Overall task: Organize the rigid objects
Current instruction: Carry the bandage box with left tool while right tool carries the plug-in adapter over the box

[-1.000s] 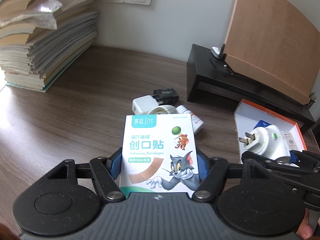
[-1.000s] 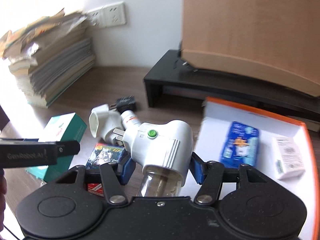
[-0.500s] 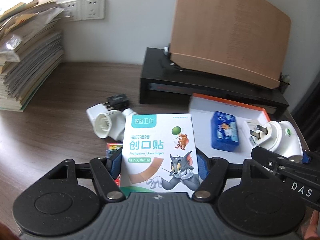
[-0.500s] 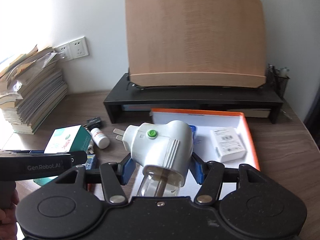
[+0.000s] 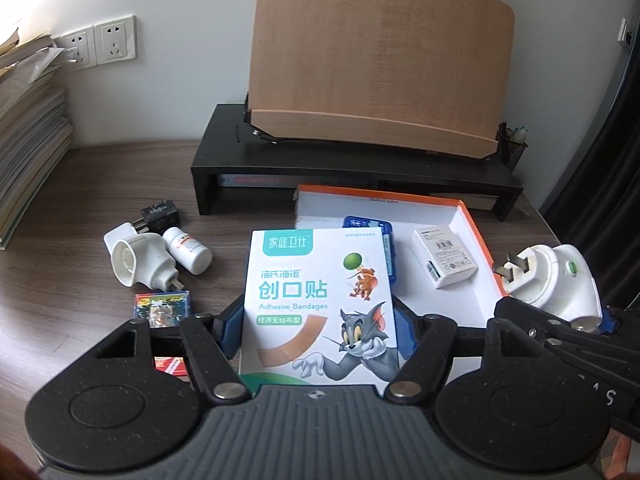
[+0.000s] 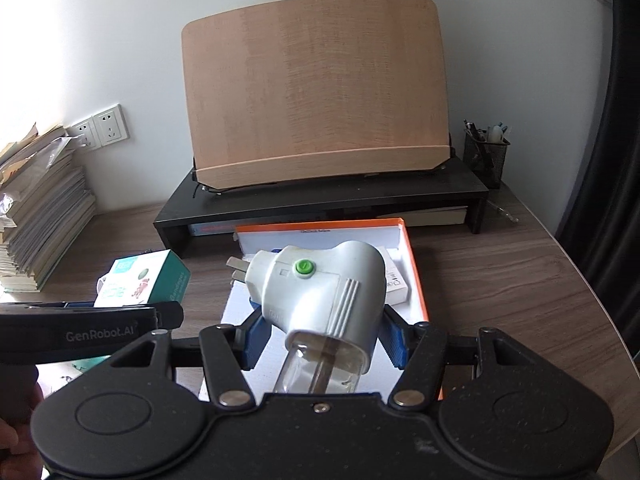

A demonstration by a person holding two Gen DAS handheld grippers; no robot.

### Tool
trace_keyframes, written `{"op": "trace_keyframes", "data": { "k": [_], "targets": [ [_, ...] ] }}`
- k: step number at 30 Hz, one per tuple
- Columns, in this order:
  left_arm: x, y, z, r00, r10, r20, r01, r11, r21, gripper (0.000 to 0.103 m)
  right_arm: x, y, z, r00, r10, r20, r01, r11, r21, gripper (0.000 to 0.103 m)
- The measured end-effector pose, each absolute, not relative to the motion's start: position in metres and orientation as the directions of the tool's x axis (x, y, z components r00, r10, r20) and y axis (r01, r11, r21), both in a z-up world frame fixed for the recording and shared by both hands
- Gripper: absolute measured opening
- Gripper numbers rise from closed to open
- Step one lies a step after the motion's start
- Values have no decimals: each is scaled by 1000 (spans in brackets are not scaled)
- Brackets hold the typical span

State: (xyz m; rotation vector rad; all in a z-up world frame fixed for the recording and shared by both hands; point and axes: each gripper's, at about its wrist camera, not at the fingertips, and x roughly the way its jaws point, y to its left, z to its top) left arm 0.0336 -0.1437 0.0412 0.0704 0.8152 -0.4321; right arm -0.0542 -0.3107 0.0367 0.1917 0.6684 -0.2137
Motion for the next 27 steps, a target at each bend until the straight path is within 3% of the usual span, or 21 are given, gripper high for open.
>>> {"op": "trace_keyframes", "data": {
  "k": [27],
  "targets": [
    [23, -154, 37, 612, -342, -713, 404, 910, -90, 71, -56, -316, 33, 760, -137, -636, 256, 962, 99, 70]
  ]
}}
